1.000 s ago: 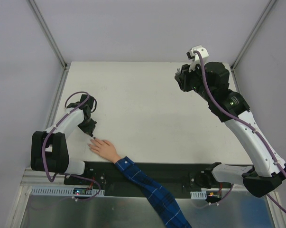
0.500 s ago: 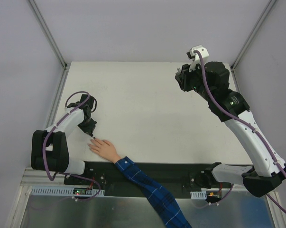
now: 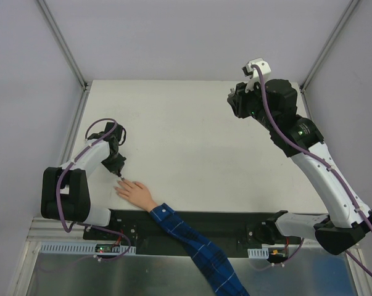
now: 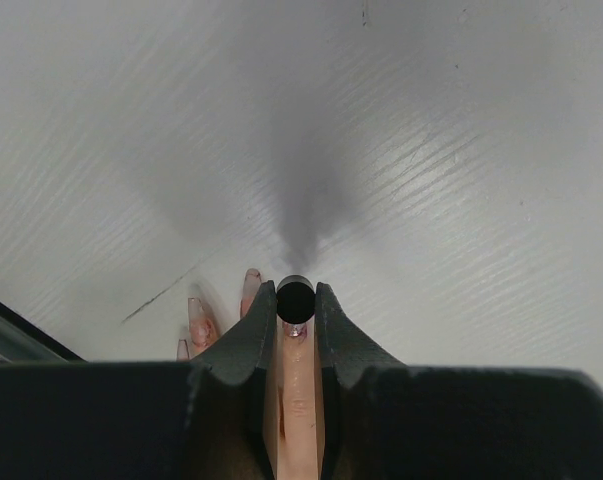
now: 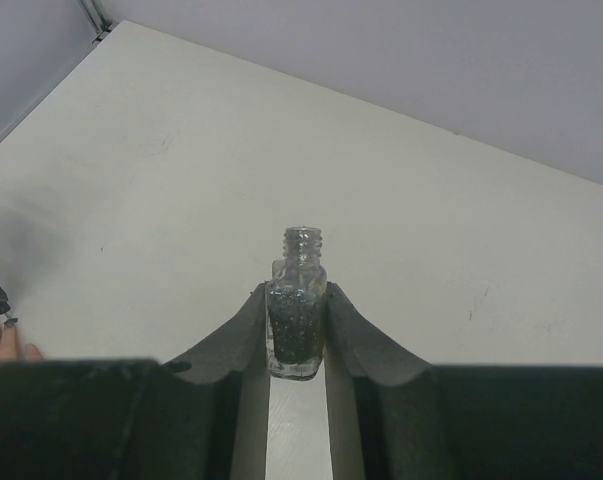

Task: Paint the nails

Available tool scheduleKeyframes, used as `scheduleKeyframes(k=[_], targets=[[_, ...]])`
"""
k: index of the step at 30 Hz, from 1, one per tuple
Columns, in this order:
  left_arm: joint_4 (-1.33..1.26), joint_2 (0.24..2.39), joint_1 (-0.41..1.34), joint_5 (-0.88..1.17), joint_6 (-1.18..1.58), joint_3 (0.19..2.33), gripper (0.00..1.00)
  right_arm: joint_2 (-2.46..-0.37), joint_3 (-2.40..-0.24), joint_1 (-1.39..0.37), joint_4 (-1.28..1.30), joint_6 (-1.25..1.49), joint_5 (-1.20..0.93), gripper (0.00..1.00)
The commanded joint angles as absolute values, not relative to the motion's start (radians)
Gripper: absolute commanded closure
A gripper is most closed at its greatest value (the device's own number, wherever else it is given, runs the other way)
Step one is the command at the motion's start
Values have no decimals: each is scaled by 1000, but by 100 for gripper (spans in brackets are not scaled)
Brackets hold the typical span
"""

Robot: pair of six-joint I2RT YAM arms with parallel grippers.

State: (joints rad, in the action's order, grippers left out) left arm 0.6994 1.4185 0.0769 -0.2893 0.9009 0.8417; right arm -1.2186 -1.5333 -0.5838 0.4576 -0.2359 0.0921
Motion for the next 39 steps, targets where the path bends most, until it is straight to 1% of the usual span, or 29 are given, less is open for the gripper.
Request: scheduleKeyframes(k=[1,13,21,27,32,39], targets=[[719,1434,67,-290,890,839,100,-1216,-1583,-577,430,-222,84,100],[716,1419,60,-285,882,827,100,-1215,-1580,-574,428,-218,80,100],[727,1329,60,-267,828,885,100,-1204,-1571,-572,426,-206,68,100],[741,1267,60,-247,814,861,100,-1195,-1557,-572,422,-198,57,100],[746,1273,60,-233,842,812,100,-1186,-1554,-572,425,-196,58,100],[746,1308,60,-247,853,810,100,-1190,-1560,-572,428,-201,61,100]])
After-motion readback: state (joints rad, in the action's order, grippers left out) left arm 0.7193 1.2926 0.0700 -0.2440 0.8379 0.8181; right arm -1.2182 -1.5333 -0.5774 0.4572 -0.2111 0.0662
